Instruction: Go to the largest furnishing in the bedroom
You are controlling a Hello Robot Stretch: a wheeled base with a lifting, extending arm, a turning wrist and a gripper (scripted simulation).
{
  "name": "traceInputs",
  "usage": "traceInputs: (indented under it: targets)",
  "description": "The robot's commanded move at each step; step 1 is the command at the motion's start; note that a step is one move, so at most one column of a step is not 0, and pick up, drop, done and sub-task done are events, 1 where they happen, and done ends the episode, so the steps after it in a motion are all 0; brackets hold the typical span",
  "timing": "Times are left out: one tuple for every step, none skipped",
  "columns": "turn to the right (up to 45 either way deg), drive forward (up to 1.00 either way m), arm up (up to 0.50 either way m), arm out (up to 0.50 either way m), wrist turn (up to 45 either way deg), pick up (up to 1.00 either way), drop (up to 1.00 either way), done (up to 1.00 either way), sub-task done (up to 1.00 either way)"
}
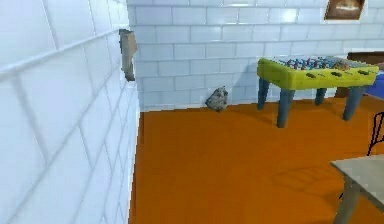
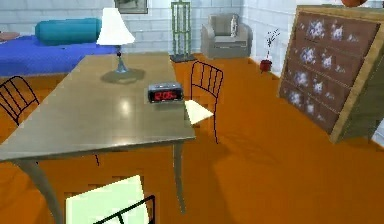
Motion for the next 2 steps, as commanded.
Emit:
traceInputs:
  targets:
    - [3.0,0.0,0.0,0.0,0.0,0.0,0.0,0.0,0.0]
    - [0.0,0.6,0.0,0.0,0.0,0.0,0.0,0.0,0.0]
